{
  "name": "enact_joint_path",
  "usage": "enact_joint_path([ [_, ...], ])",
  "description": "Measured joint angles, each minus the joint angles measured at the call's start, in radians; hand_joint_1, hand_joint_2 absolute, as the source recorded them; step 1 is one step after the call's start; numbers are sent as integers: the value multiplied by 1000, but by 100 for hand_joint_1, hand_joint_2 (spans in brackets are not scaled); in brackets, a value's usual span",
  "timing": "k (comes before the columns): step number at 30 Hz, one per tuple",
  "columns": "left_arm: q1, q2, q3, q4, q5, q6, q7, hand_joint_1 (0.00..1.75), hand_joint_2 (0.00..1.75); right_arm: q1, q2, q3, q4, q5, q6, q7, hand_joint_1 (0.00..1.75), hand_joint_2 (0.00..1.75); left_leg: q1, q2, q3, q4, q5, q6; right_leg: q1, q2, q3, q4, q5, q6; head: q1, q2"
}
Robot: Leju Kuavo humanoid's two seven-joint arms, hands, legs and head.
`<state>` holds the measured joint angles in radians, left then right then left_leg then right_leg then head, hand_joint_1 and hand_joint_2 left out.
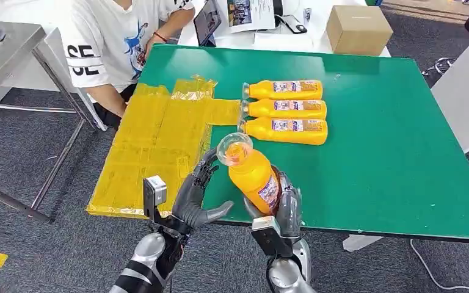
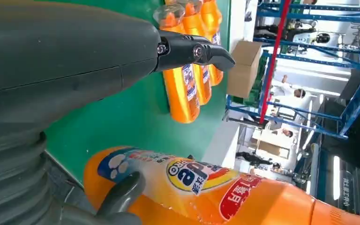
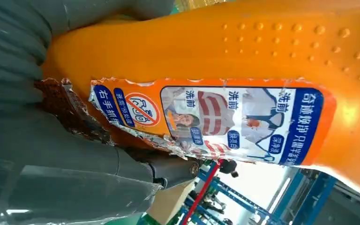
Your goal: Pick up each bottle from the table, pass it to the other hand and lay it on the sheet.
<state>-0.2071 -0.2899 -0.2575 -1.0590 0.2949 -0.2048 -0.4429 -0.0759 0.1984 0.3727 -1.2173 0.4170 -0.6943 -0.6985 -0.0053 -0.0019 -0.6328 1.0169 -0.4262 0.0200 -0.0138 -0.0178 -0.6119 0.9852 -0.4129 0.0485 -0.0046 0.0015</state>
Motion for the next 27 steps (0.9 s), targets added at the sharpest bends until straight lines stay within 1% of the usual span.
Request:
enact_joint_path([
  [6,7,4,-13,-9,11,-10,1,0,175,-1,-1,-1,0,-58,1,0,175,175,0,0,0,0,0,0,0,0,0,0,0,0,0,0],
  [16,11,11,-23,-16,17,-21,5,0,175,-4,-1,0,1,-89,2,0,175,175,0,0,0,0,0,0,0,0,0,0,0,0,0,0],
  [21,14,13,-37,-22,33,-28,12,0,175,-37,-1,-6,41,-158,23,0,175,175,0,0,0,0,0,0,0,0,0,0,0,0,0,0],
  [27,14,14,-44,-26,39,-23,13,0,175,-48,-1,-6,63,-160,37,0,175,175,0,0,0,0,0,0,0,0,0,0,0,0,0,0],
])
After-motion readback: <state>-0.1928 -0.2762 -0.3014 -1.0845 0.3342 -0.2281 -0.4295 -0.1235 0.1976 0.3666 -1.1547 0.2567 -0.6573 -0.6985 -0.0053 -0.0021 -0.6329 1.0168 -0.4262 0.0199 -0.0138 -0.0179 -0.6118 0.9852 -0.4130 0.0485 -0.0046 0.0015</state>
